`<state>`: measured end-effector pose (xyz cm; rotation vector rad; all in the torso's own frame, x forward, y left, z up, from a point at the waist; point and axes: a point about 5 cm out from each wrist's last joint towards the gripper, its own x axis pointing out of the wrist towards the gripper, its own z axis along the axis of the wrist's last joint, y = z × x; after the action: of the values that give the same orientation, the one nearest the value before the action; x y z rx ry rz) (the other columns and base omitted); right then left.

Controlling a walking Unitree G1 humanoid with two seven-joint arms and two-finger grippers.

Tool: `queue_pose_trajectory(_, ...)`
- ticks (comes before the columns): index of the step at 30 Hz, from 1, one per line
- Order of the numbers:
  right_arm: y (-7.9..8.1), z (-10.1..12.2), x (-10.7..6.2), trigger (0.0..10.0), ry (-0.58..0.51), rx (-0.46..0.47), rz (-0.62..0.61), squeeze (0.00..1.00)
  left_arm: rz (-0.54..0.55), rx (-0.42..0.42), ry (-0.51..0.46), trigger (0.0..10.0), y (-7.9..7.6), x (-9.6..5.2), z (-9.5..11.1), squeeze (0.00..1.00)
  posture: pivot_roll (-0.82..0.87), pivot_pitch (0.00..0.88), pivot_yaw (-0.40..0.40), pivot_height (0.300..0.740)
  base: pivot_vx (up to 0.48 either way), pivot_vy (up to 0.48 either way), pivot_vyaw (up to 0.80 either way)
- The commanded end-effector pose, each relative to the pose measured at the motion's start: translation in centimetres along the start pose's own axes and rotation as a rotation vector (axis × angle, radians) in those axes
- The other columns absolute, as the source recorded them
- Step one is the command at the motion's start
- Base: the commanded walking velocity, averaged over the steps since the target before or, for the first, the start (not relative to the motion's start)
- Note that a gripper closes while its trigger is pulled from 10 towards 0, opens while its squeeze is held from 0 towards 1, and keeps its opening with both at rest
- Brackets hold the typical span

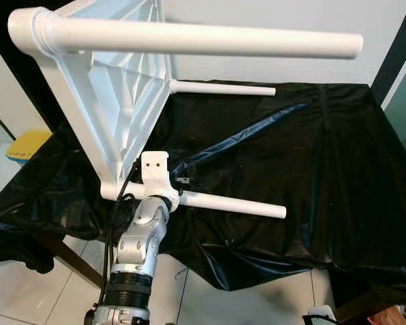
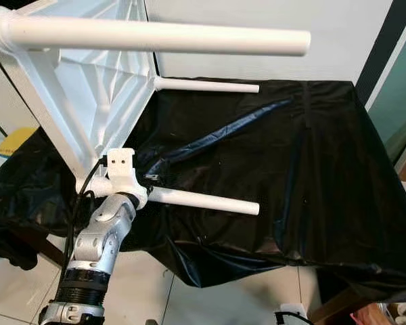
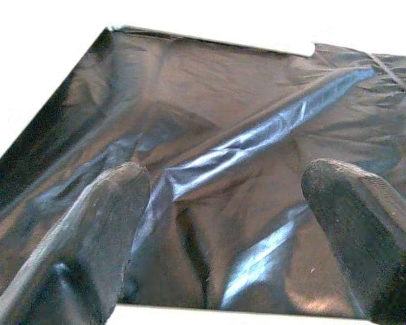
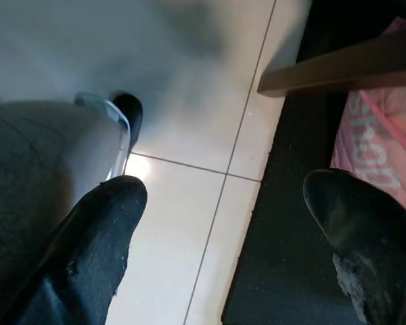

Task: Building children table

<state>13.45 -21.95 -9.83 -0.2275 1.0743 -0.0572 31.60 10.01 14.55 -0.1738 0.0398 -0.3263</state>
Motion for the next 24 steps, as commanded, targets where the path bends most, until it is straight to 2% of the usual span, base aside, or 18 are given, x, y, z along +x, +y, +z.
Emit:
queue_pose_trajectory(1, 0.9, 0.1, 0.0, 10.0, 0.000, 0.037, 0.040, 0.00, 0.011, 0.003, -0.008, 10.0, 0.3, -0.1, 0.1, 0.00, 0.01, 0.001, 0.055, 0.740, 0.000, 0.000, 0.00)
queue_pose_trajectory(3, 0.1, 0.7, 0.1, 10.0, -0.020, 0.120, 0.021, 0.00, 0.020, 0.010, -0.014, 10.0, 0.4, -0.1, 0.2, 0.00, 0.01, 0.004, 0.057, 0.740, 0.000, 0.000, 0.00)
queue_pose_trajectory(4, 0.1, 0.7, 0.1, 10.0, -0.020, 0.120, 0.021, 0.00, 0.020, 0.010, -0.014, 10.0, 0.4, -0.1, 0.2, 0.00, 0.01, 0.004, 0.057, 0.740, 0.000, 0.000, 0.00)
queue_pose_trajectory(6, -0.6, 1.9, 0.3, 10.0, -0.061, 0.231, 0.002, 0.00, 0.027, 0.016, -0.017, 10.0, 0.5, -0.1, 0.2, 0.00, 0.01, 0.005, 0.059, 0.740, 0.000, 0.000, 0.00)
queue_pose_trajectory(7, -0.6, 1.9, 0.3, 10.0, -0.061, 0.231, 0.002, 0.00, 0.027, 0.016, -0.017, 10.0, 0.5, -0.1, 0.2, 0.00, 0.01, 0.005, 0.059, 0.740, 0.000, 0.000, 0.00)
queue_pose_trajectory(10, -1.3, 3.8, 0.5, 10.0, -0.118, 0.358, -0.017, 0.00, 0.030, 0.020, -0.018, 10.0, 0.5, -0.1, 0.2, 0.00, 0.01, 0.004, 0.059, 0.740, 0.000, 0.000, 0.00)
queue_pose_trajectory(12, -1.3, 4.5, 0.5, 10.0, -0.135, 0.380, -0.019, 0.00, 0.031, 0.021, -0.019, 10.0, 0.5, -0.1, 0.2, 0.00, 0.01, 0.003, 0.059, 0.740, 0.000, 0.000, 0.00)
queue_pose_trajectory(13, -1.3, 4.5, 0.5, 10.0, -0.135, 0.380, -0.019, 0.00, 0.031, 0.021, -0.019, 10.0, 0.5, -0.1, 0.2, 0.00, 0.01, 0.003, 0.059, 0.740, 0.000, 0.000, 0.00)
queue_pose_trajectory(14, -0.1, 6.2, 0.6, 10.0, -0.170, 0.331, 0.025, 0.00, 0.031, 0.022, -0.022, 10.0, 0.4, -0.1, 0.2, 0.00, 0.01, 0.001, 0.057, 0.740, 0.000, 0.000, 0.00)
queue_pose_trajectory(15, 0.6, 6.8, 0.6, 10.0, -0.185, 0.291, 0.052, 0.00, 0.030, 0.023, -0.023, 10.0, 0.3, -0.1, 0.2, 0.00, 0.01, 0.001, 0.057, 0.740, 0.000, 0.000, 0.00)
queue_pose_trajectory(17, 0.6, 6.8, 0.6, 10.0, -0.185, 0.291, 0.052, 0.00, 0.030, 0.023, -0.023, 10.0, 0.3, -0.1, 0.2, 0.00, 0.01, 0.001, 0.057, 0.740, 0.000, 0.000, 0.00)
queue_pose_trajectory(18, 1.8, 7.6, 0.6, 10.0, -0.210, 0.210, 0.106, 0.00, 0.031, 0.024, -0.024, 10.0, 0.2, -0.1, 0.2, 0.00, 0.01, 0.002, 0.052, 0.740, 0.000, 0.000, 0.00)
queue_pose_trajectory(24, 2.4, 7.6, 0.5, 10.0, -0.225, 0.174, 0.135, 0.00, 0.032, 0.046, -0.023, 10.0, 0.2, -0.2, 0.1, 0.00, 0.02, 0.003, 0.038, 0.740, 0.000, 0.000, 0.00)
